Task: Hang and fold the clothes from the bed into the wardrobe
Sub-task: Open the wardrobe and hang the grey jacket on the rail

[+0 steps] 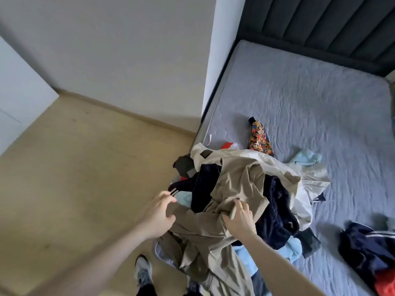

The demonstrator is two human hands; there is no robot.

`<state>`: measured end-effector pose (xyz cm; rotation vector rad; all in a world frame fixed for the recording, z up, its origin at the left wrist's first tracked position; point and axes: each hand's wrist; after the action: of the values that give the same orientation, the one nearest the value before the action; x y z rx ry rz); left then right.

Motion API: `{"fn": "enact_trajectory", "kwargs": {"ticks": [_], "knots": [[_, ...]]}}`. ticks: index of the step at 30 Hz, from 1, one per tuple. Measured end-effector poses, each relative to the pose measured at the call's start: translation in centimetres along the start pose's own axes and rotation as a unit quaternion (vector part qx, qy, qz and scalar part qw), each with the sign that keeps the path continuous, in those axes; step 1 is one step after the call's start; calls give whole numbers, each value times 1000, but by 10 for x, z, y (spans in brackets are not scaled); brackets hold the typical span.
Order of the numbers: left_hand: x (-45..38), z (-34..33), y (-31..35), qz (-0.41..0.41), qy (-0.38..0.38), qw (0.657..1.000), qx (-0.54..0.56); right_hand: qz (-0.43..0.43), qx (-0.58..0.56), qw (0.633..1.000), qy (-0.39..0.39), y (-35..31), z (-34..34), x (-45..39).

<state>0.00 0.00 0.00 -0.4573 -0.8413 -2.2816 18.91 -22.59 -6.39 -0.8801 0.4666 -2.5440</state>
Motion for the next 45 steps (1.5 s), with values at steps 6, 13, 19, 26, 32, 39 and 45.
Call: {"fn": "enact_trajectory", "kwargs": {"ticks": [6, 13, 19, 26, 32, 39, 45], "knots": [[-45, -38, -27, 46, -12, 999, 9, -119, -1, 993, 4, 45, -43, -77], [-53, -68, -43, 68, -17, 997, 24, -69, -17, 995, 73, 65, -63, -100], [-20, -47, -15, 84, -30, 992, 92, 47, -44, 993, 100, 42, -18, -42], [24, -8, 47, 101, -68, 957, 264, 149, -259, 953, 50, -13, 80, 52], [58, 31, 88, 75, -72, 892, 439, 301, -279, 910, 52, -89, 155, 110], [96, 103, 76, -65, 150, 864, 476, 369, -279, 883, 83, -160, 191, 132], [130, 174, 41, -94, 277, 892, 343, 392, -204, 894, 73, -214, 189, 133]]}}
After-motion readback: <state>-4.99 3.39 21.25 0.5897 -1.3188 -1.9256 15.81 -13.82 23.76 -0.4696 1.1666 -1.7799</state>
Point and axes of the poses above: each hand's wrist, its own x-axis away from the middle knuckle, its own z-axis out of the back of the hand, y = z × x, and after that the axes turned 4 degrees about z, right-handed
